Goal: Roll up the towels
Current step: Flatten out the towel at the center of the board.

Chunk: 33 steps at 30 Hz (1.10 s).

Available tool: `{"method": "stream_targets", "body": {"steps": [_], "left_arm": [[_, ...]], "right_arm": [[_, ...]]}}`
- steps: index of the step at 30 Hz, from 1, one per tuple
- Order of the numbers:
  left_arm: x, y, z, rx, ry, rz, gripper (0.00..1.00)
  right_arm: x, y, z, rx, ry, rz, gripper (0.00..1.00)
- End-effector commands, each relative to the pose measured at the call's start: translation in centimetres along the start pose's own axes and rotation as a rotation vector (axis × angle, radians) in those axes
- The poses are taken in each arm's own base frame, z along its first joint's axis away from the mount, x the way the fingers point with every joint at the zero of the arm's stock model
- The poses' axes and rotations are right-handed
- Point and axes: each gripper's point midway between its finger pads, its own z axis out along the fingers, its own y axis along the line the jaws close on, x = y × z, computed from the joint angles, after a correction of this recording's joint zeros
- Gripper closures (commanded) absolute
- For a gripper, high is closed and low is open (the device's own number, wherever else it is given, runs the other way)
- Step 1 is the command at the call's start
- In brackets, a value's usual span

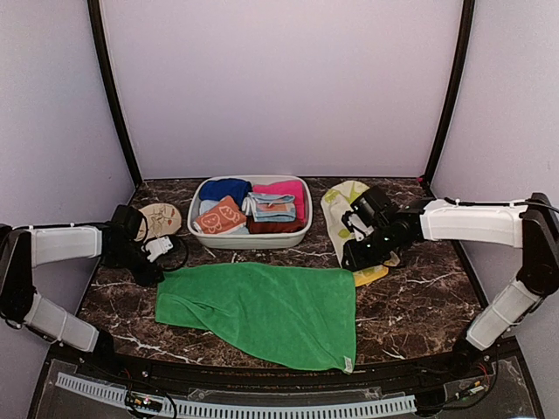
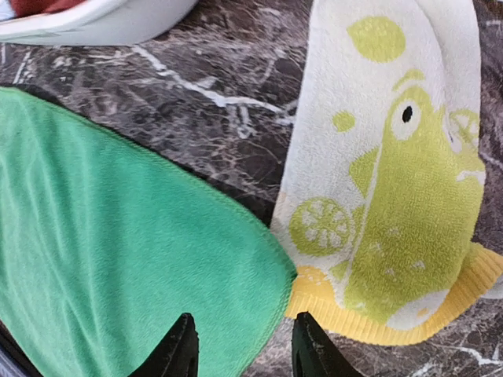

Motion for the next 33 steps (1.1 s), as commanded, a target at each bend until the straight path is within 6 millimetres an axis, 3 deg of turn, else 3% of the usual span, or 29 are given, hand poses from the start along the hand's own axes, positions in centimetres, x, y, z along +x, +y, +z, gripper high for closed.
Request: {"method": "stream_targets", "body": {"steps": [1,7,11,14,16,18,19,21,25,29,33], "left_arm": [[-1.8,2.8,0.2,-0.078,-0.064,-0.061,0.52],[-1.4,2.6,2.2,-0.049,-0.046,-0.087,0.52],[-0.8,2.2,2.9,-0.037,-0.026,-0.073,0.52],[-0.4,2.2,3.3,-0.041,-0.014,-0.063,0.58],[-0.3,2.5,3.2,-0.049,-0.009,-0.064,0.61],[-0.4,2.8,2.9,-0.042,-0.014,-0.073,0.61],[-0.5,2.9,2.7,-0.035,-0.018,-0.078,0.59],[-1.0,2.9,1.9,-0.008,-0.037,-0.095,0.57],[-2.0,2.9,0.8,0.029,-0.081,-0.108,0.56],[-2.1,3.0,1.0,0.049,-0.079,-0.122,0.56],[-1.9,3.5,1.6,0.052,-0.061,-0.141,0.53]], "right_arm": [[-1.1,-2.4,2.3,-0.023,-0.041,0.105,0.60],[-0.6,-6.4,4.6,0.004,-0.021,0.236,0.65],[0.3,-8.7,6.8,0.064,0.052,0.254,0.73],[0.3,-11.8,7.6,0.152,0.083,0.295,0.83],[-0.2,-15.3,6.7,0.302,0.068,0.316,0.88],[-1.2,-18.0,4.7,0.435,0.018,0.322,0.80],[-2.0,-18.4,3.7,0.469,-0.011,0.309,0.79],[-3.8,-16.9,2.2,0.446,-0.077,0.262,0.74],[-5.1,-11.1,1.3,0.333,-0.133,0.169,0.67],[-3.6,-6.1,2.7,0.180,-0.106,0.125,0.66],[-0.7,-4.2,4.8,0.105,-0.034,0.114,0.66]]}}
